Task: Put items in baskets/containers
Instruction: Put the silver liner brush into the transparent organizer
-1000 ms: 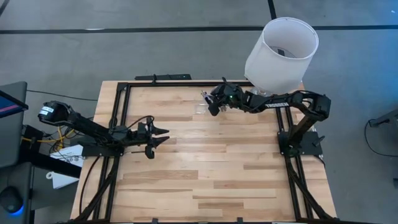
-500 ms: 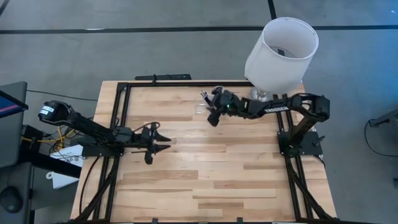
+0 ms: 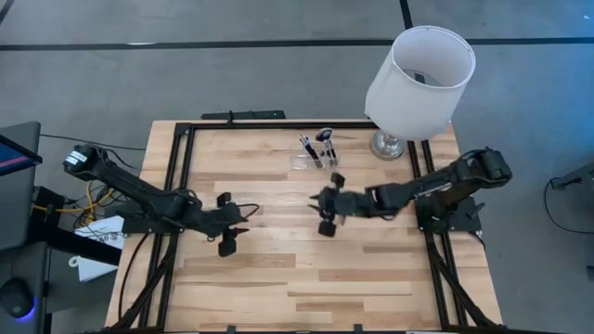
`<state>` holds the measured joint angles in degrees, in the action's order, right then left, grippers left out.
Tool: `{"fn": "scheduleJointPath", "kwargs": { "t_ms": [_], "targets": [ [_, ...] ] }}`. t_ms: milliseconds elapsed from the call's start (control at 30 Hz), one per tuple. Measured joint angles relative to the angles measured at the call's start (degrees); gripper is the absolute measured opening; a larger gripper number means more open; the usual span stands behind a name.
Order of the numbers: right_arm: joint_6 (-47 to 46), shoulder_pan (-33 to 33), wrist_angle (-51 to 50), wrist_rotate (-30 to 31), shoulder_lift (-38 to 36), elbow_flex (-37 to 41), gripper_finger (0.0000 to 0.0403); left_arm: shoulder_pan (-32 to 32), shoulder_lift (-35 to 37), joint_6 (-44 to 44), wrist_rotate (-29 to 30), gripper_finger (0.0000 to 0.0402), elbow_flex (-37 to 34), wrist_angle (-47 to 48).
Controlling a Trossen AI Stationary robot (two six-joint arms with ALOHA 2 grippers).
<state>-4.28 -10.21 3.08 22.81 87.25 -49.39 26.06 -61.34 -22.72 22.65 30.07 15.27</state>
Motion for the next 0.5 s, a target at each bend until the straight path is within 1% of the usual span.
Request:
{"fn": "scheduleJointPath", "kwargs": {
  "t_ms": [133, 233, 433, 500],
  "targets": [
    [-0.7, -5.8, -2.4, 1.8, -2.0, 0.0, 0.0095, -0.1, -2.3, -7.8, -5.0, 0.0131, 1.9, 15.5],
    [-0.7, -9.1, -2.8, 1.9, -2.2, 0.0, 0.0095, -0.5, -4.9, -9.6, -9.0, 0.0131, 1.9, 22.4],
    [-1.8, -12.6, -3.4, 3.7, -1.6, 0.0, 0.0095, -0.6, -8.8, -9.8, -18.3, 0.0131, 1.9, 24.8],
    [-2.4, -13.1, -3.2, 4.7, -1.6, 0.0, 0.0095, -0.6, -9.0, -9.8, -19.9, 0.0131, 1.9, 25.3]
  ]
}}
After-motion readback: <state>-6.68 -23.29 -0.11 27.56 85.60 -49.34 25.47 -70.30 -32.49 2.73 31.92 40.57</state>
